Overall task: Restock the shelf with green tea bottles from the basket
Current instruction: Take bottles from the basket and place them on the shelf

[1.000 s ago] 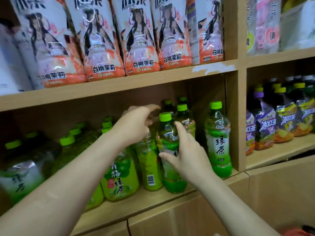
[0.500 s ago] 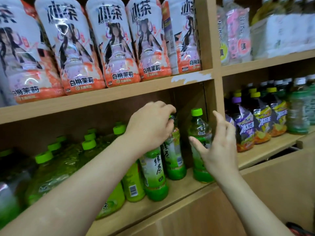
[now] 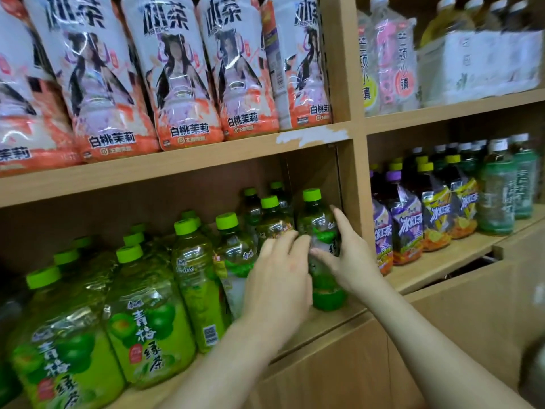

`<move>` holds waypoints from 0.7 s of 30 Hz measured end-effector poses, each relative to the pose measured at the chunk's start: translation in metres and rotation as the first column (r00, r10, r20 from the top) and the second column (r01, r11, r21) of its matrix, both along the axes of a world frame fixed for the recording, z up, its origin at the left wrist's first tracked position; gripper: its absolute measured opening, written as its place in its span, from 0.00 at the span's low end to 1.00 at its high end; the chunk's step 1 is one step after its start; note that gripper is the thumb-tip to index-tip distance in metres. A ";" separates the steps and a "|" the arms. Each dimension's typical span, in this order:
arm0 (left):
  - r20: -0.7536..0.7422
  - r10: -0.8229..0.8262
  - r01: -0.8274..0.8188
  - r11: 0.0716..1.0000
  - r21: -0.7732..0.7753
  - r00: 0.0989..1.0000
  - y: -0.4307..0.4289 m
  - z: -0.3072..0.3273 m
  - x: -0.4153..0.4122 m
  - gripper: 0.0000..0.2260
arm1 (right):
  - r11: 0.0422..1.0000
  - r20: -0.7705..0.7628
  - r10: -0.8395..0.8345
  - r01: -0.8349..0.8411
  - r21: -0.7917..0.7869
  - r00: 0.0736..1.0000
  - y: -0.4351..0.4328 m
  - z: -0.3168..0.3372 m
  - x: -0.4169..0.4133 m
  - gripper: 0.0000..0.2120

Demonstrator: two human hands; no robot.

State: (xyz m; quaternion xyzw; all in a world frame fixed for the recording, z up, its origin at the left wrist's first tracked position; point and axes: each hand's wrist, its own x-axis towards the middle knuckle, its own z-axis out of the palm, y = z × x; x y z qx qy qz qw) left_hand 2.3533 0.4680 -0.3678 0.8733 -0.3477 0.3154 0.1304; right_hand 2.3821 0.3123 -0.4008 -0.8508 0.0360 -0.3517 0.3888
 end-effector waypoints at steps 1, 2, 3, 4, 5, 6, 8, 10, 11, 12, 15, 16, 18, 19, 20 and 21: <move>0.005 0.059 -0.060 0.998 0.025 0.998 0.001 -0.002 0.002 0.24 | 1.000 -0.008 0.012 -0.012 0.015 1.000 -0.002 -0.003 0.000 0.40; 0.032 0.110 -0.112 0.992 0.052 0.993 0.003 0.002 0.006 0.26 | 0.999 -0.020 0.015 -0.014 0.029 1.000 -0.003 -0.006 -0.001 0.39; 0.085 0.145 -0.152 0.985 0.083 0.986 0.003 0.011 0.011 0.27 | 0.999 -0.030 0.012 -0.011 0.039 0.999 -0.004 -0.010 -0.001 0.38; 0.144 0.172 -0.191 0.973 0.128 0.974 0.003 0.024 0.016 0.26 | 0.999 -0.035 0.005 -0.003 0.047 0.999 -0.003 -0.014 -0.001 0.36; 0.185 0.200 -0.235 0.954 0.187 0.962 0.000 0.038 0.022 0.26 | 0.998 -0.034 -0.005 0.007 0.059 0.999 -0.002 -0.019 -0.001 0.34; 0.196 0.235 -0.280 0.927 0.248 0.952 -0.004 0.051 0.028 0.26 | 0.997 -0.032 -0.017 0.019 0.071 0.999 0.000 -0.021 -0.001 0.32; 0.111 0.338 -0.354 0.863 0.359 0.935 -0.014 0.073 0.041 0.28 | 0.997 -0.031 -0.015 0.018 0.080 0.999 0.004 -0.023 -0.004 0.29; -0.009 0.394 -0.348 0.823 0.450 0.919 -0.024 0.089 0.051 0.23 | 0.997 -0.063 0.008 -0.003 0.082 0.998 0.006 -0.025 -0.006 0.33; -0.061 0.393 -0.324 0.827 0.459 0.917 -0.026 0.095 0.055 0.18 | 0.997 -0.088 0.006 0.000 0.074 0.996 0.006 -0.027 -0.006 0.36; -0.098 0.374 -0.298 0.848 0.439 0.922 -0.027 0.098 0.060 0.14 | 0.998 -0.108 -0.012 0.018 0.062 0.994 0.008 -0.030 -0.006 0.39; -0.049 0.254 -0.223 0.914 0.337 0.966 -0.026 0.093 0.060 0.08 | 0.989 -0.144 -0.145 0.149 0.016 0.979 0.011 -0.034 -0.004 0.38; 0.012 0.212 -0.204 0.922 0.328 0.977 -0.025 0.088 0.056 0.07 | 0.984 -0.154 -0.176 0.178 -0.001 0.972 0.012 -0.032 -0.005 0.37; 0.155 0.150 -0.195 0.921 0.336 0.976 -0.022 0.081 0.046 0.08 | 0.986 -0.195 -0.168 0.169 -0.011 0.966 0.013 -0.028 -0.005 0.34; 0.218 0.138 -0.208 0.917 0.339 0.966 -0.020 0.080 0.043 0.10 | 0.989 -0.221 -0.145 0.146 -0.011 0.964 0.014 -0.026 -0.005 0.33; 0.267 0.132 -0.220 0.916 0.335 0.955 -0.018 0.081 0.040 0.12 | 0.993 -0.241 -0.122 0.120 -0.023 0.963 0.013 -0.025 -0.007 0.32; 0.300 0.124 -0.222 0.922 0.318 0.946 -0.016 0.082 0.037 0.13 | 0.994 -0.248 -0.106 0.101 -0.036 0.963 0.011 -0.023 -0.011 0.31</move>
